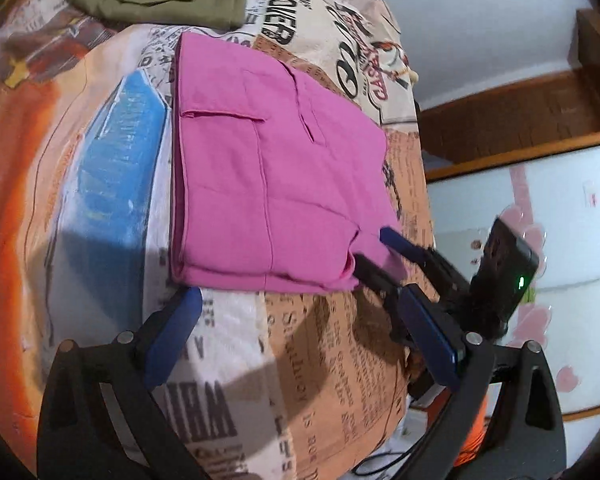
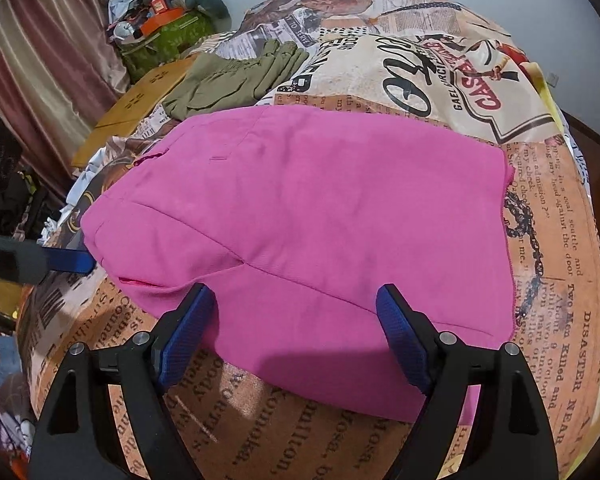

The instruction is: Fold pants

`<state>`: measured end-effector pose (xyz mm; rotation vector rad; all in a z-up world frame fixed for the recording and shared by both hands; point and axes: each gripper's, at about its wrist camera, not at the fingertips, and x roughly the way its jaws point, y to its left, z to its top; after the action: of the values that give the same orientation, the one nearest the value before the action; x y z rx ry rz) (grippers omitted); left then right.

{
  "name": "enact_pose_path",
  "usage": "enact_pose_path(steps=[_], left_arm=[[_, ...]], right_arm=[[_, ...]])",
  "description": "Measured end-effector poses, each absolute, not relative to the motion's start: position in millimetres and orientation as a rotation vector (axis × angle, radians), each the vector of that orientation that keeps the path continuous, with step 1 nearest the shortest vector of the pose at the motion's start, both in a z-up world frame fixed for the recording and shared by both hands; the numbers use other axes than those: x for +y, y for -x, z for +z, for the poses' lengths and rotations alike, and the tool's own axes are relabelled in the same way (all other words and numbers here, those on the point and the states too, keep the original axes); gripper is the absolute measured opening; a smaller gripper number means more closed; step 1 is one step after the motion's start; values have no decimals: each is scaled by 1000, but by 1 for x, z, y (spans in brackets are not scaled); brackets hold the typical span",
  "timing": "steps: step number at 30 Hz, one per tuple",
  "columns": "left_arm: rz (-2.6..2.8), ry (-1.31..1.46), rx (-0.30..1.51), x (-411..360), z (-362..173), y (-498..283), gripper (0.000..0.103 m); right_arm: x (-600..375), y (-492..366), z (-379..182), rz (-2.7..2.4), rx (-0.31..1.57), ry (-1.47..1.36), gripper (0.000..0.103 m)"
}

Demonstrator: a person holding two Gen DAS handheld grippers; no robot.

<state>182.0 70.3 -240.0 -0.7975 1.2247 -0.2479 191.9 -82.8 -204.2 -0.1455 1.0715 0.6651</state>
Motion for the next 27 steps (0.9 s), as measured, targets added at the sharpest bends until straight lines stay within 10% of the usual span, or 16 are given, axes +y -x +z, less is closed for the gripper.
enact_pose_path(steps=[8, 14, 27], left_arm=[[-166, 797, 1145, 66, -240, -194, 97], [-14, 592, 1118, 58, -236, -200, 30], [118, 185, 972, 67, -208, -184, 25]], right_arm=[[-84, -192, -206, 675, 1072, 138, 82], [-85, -191, -206, 680, 1071, 134, 83], [-98, -187, -205, 662, 1057, 118, 82]])
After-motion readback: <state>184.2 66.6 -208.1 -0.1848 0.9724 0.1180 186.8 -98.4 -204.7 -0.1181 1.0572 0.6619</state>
